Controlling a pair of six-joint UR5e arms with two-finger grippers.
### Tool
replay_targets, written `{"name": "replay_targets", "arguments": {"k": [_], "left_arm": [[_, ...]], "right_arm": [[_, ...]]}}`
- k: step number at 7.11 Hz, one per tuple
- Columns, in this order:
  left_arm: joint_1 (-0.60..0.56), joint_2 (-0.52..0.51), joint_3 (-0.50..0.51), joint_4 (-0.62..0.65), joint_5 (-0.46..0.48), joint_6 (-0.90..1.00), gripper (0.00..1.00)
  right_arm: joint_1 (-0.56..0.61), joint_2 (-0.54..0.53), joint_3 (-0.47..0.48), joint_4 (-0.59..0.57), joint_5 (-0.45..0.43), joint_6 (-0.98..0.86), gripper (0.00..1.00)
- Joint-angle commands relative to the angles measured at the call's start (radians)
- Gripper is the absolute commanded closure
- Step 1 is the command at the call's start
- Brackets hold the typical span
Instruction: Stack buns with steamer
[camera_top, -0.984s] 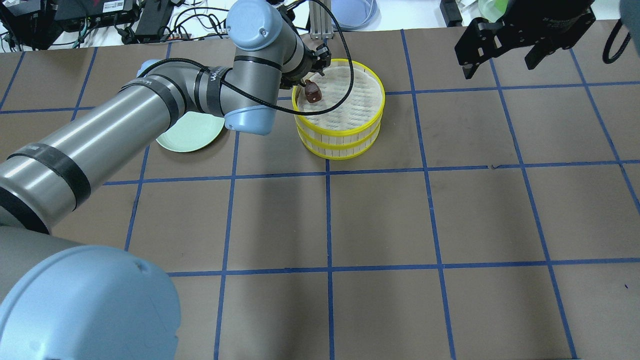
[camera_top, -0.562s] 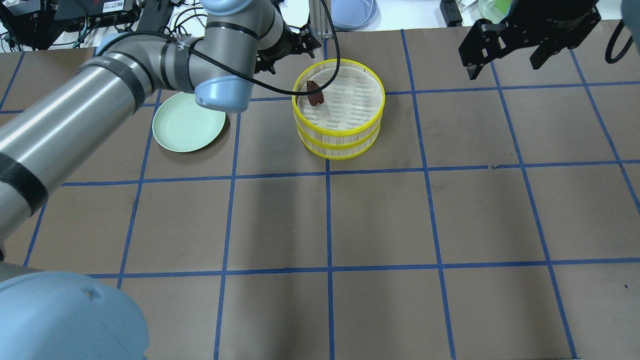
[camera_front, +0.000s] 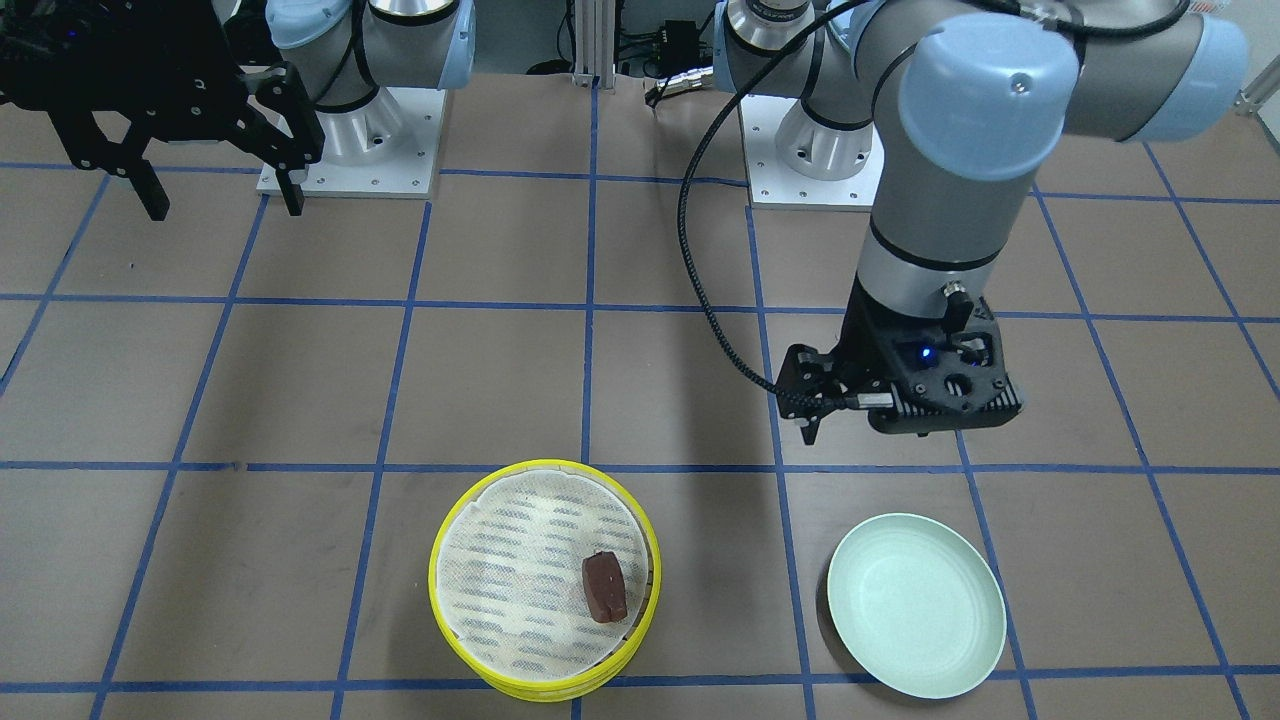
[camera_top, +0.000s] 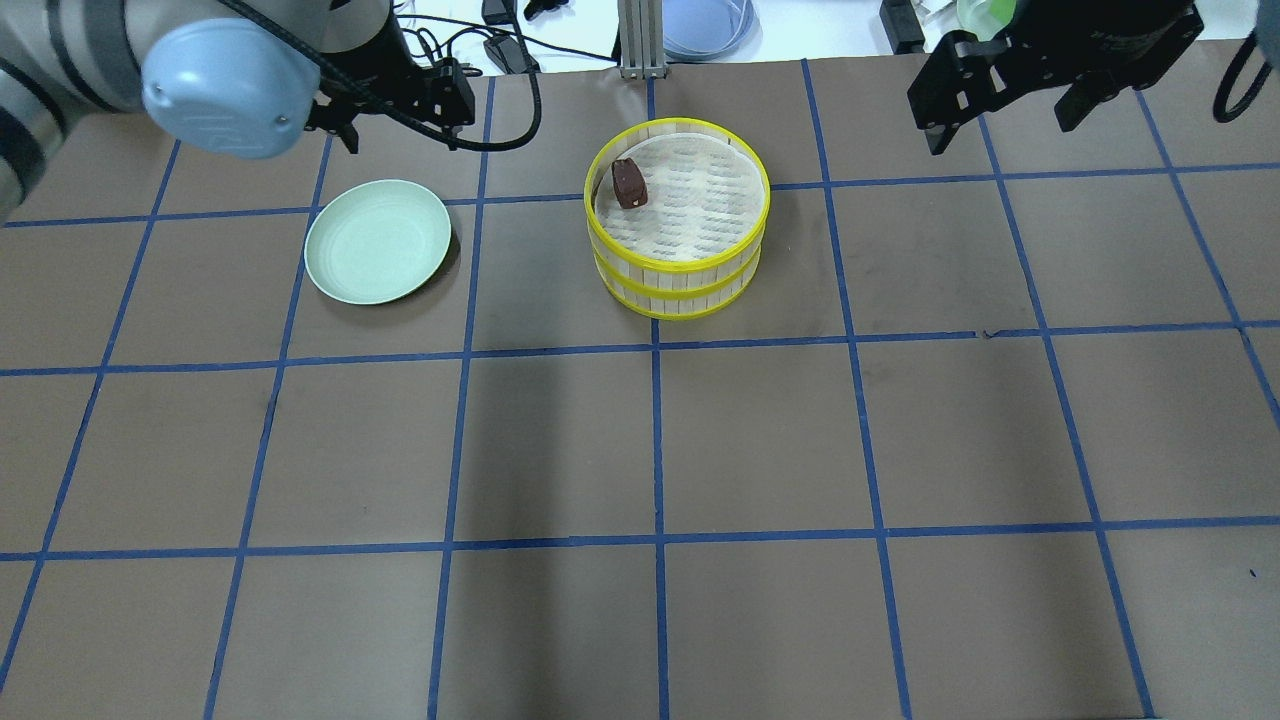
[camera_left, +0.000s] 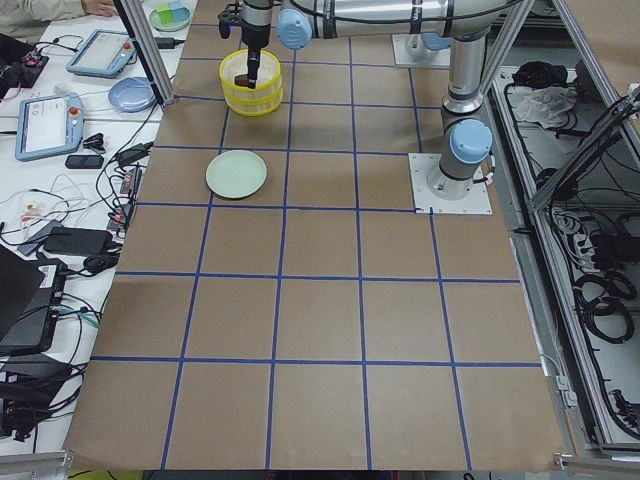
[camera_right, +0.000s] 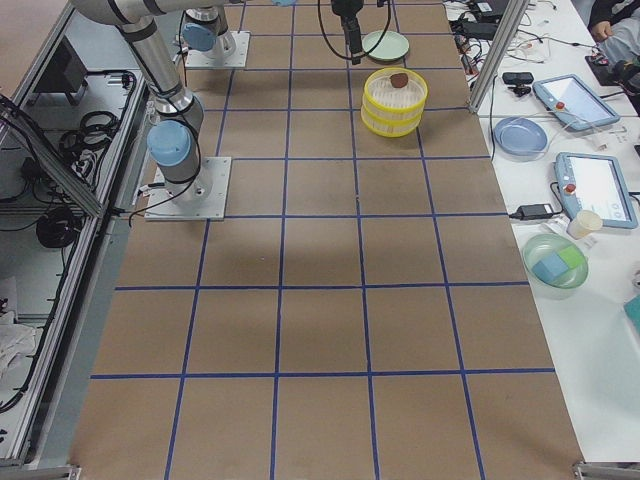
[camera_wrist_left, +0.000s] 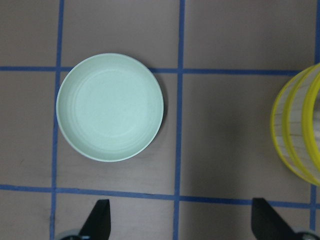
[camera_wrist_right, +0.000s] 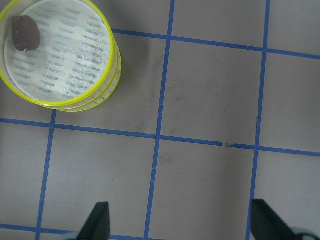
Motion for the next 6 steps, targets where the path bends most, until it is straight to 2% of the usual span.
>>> {"name": "replay_targets", "arguments": {"k": [1, 2, 3, 6], "left_arm": [[0.030, 0.097, -0.013, -0.164, 0.006, 0.022, 0.00], [0.033, 0.124, -0.024, -0.178, -0.033, 0.022, 0.00], [0.053, 0.139, -0.032, -0.179, -0.108, 0.022, 0.00], [0.073, 0.177, -0.076, -0.180, -0.129, 0.074, 0.00]], "right_arm": [[0.024, 0.013, -0.014, -0.003, 0.017, 0.068, 0.00], [0.026, 0.021, -0.019, -0.003, 0.054, 0.069, 0.00], [0.026, 0.025, -0.019, 0.001, 0.054, 0.069, 0.00], [0.026, 0.019, -0.007, 0.004, 0.081, 0.113, 0.00]]}}
